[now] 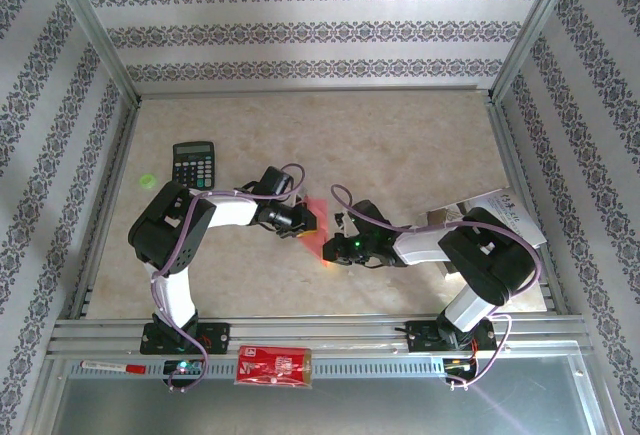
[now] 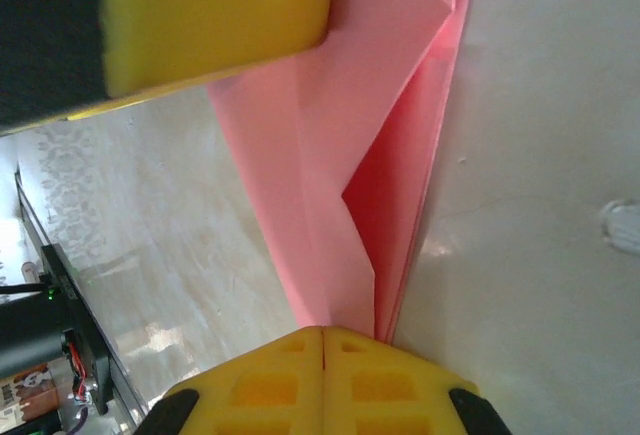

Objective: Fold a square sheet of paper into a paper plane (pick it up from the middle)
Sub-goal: Fourth fold the wing at the center of the table.

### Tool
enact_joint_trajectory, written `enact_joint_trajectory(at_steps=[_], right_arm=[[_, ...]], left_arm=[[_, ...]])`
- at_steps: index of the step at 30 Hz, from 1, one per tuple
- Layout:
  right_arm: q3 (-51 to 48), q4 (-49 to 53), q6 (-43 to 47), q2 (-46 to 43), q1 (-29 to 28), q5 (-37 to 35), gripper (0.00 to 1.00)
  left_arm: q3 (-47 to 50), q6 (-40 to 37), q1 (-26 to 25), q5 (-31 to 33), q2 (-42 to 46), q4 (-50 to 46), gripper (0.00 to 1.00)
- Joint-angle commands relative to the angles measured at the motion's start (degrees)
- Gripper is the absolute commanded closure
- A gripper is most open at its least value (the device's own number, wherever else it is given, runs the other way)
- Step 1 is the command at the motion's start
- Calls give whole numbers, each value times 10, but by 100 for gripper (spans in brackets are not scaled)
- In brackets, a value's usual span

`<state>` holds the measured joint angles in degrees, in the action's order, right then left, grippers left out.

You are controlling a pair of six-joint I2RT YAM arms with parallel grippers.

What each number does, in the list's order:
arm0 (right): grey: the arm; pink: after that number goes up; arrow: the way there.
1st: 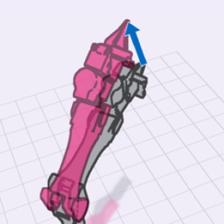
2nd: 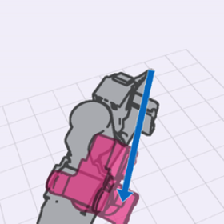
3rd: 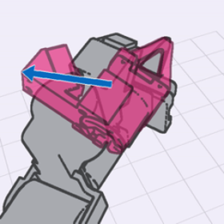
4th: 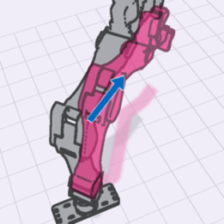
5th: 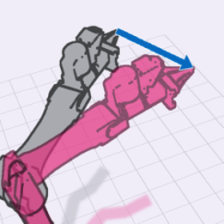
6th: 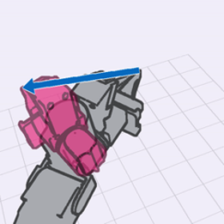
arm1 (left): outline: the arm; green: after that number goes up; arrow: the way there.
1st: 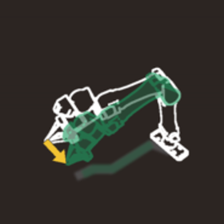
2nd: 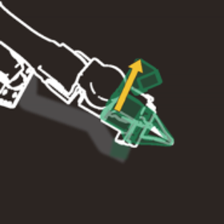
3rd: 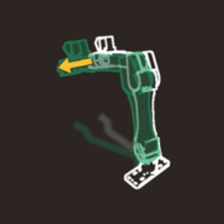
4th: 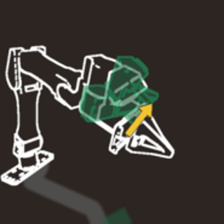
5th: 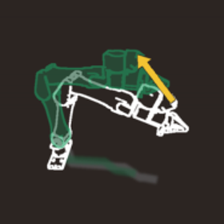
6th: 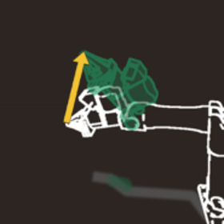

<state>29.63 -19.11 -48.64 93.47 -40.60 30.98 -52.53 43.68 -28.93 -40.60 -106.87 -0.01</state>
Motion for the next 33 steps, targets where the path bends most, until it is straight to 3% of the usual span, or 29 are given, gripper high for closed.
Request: enact_joint_trajectory(at_steps=[1,7,21,33], right_arm=[[-31,38,-6,18,2,-22,100],[-36,40,-14,20,2,-25,100],[-27,101,-17,32,1,-45,100],[-32,113,-7,45,1,-51,100]], left_arm=[[1,17,0,41,16,-36,83],[37,56,-12,25,74,-10,79],[99,91,-33,33,129,5,91],[76,124,-65,8,82,54,100]])
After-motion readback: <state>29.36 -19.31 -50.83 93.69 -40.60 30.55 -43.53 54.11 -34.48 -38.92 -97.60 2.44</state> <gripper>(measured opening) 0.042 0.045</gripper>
